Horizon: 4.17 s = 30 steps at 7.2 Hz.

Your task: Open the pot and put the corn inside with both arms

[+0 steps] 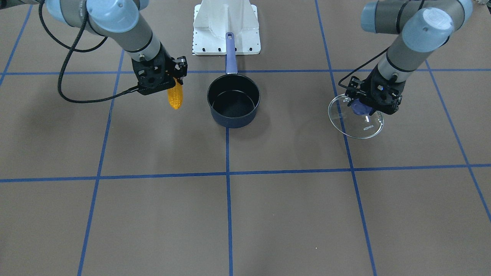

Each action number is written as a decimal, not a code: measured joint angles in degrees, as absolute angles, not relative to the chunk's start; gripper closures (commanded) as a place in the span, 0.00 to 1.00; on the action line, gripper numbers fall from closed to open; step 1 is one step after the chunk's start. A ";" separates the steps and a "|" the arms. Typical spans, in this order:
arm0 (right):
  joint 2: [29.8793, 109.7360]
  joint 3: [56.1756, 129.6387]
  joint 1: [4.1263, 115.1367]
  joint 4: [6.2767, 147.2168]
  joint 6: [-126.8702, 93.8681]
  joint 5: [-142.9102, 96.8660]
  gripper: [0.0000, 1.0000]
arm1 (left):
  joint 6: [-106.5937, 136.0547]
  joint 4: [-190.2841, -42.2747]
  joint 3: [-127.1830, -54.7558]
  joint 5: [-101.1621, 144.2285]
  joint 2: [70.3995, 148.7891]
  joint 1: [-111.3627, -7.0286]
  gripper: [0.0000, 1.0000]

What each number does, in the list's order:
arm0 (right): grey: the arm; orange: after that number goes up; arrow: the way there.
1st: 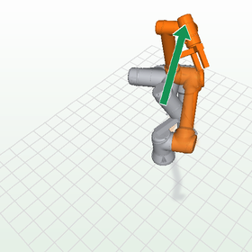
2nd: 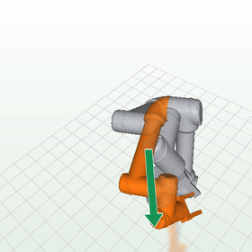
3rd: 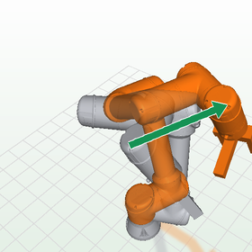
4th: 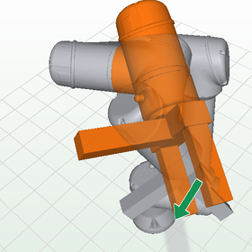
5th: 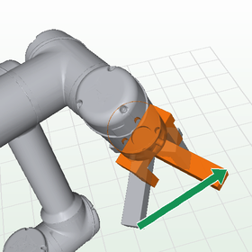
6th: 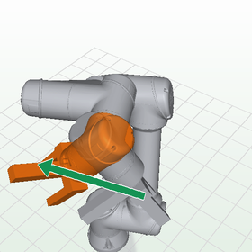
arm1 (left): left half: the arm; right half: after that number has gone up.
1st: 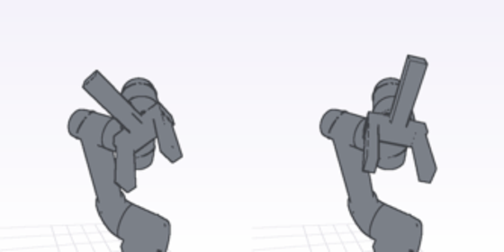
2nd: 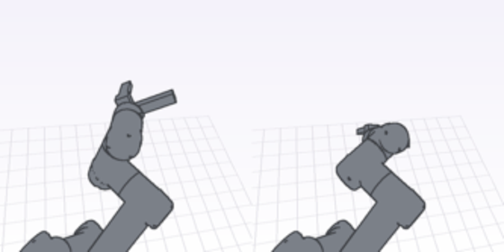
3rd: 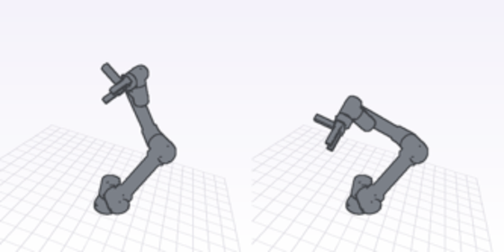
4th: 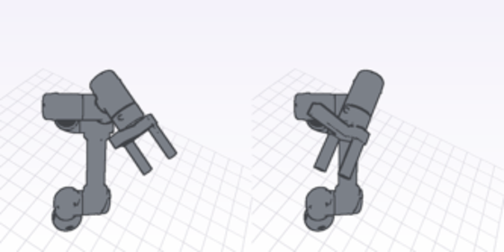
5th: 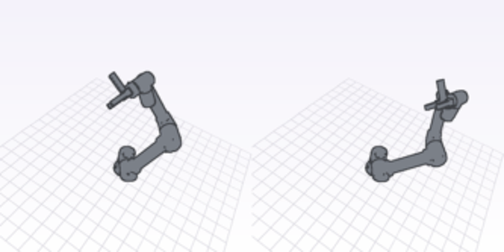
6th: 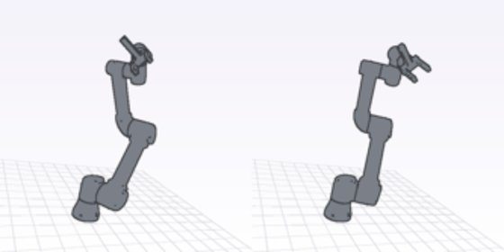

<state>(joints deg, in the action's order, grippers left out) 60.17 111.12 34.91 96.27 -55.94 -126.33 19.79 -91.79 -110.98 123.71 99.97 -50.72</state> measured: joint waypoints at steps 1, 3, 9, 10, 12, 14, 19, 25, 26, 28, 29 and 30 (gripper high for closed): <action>57.26 110.01 33.14 96.24 -58.13 -125.20 0.61 | 17.34 -93.45 -110.90 123.74 96.91 -51.65 0.42; 52.87 107.26 29.92 95.97 -59.53 -123.29 0.60 | 15.43 -98.27 -109.82 124.25 91.93 -52.23 0.42; 49.82 101.26 23.93 91.60 -60.29 -117.79 0.45 | 18.42 -102.00 -99.83 128.38 99.03 -52.17 0.39; 49.44 100.76 23.89 91.53 -60.36 -117.76 0.42 | 18.39 -101.45 -98.76 128.48 100.22 -52.32 0.39; 48.76 100.10 23.89 91.50 -60.55 -117.70 0.24 | 18.02 -101.46 -97.32 128.57 100.83 -52.98 0.39; 48.54 99.96 23.96 91.47 -60.90 -117.69 0.00 | 17.71 -101.60 -96.51 128.58 100.95 -54.02 0.39; 48.63 101.04 30.79 91.54 -60.20 -118.36 0.00 | 16.43 -101.99 -93.14 128.58 103.48 -54.98 0.19; 53.64 102.40 46.36 92.29 -56.41 -118.05 0.00 | 9.80 -101.95 -93.58 138.89 99.63 -68.06 0.00; 55.36 102.12 50.27 92.32 -51.87 -116.41 0.00 | 5.42 -101.98 -93.62 141.46 96.48 -72.53 0.00; 59.03 100.63 61.13 92.52 -41.68 -117.51 0.00 | -4.41 -101.67 -93.60 143.75 90.86 -81.40 0.00; 61.48 99.71 66.21 93.58 -34.07 -119.42 0.00 | -6.75 -101.52 -93.56 143.75 89.85 -84.30 0.01; 62.99 98.66 70.48 97.28 -25.71 -120.70 0.00 | -7.67 -101.54 -93.54 143.51 89.44 -85.71 0.01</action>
